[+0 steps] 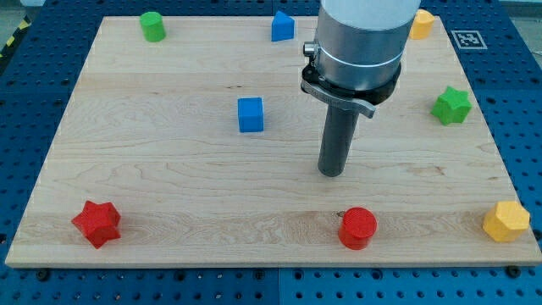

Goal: Slightly push the hexagon vertical below the green star

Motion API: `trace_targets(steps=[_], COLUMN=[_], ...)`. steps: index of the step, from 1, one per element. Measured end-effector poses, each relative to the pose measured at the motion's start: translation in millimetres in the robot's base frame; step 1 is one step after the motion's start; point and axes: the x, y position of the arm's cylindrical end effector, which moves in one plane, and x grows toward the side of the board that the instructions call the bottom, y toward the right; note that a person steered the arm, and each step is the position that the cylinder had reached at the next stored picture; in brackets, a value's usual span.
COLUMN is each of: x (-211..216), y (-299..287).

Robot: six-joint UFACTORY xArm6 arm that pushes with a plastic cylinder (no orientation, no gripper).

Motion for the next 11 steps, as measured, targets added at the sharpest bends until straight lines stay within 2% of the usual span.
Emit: trace_targets(steps=[1, 4, 7, 8, 10, 11], x=[0.0, 2.5, 65.8, 91.2, 101.4, 101.4], y=[2.3, 142.8, 257.6, 271.9, 207.6, 204.1])
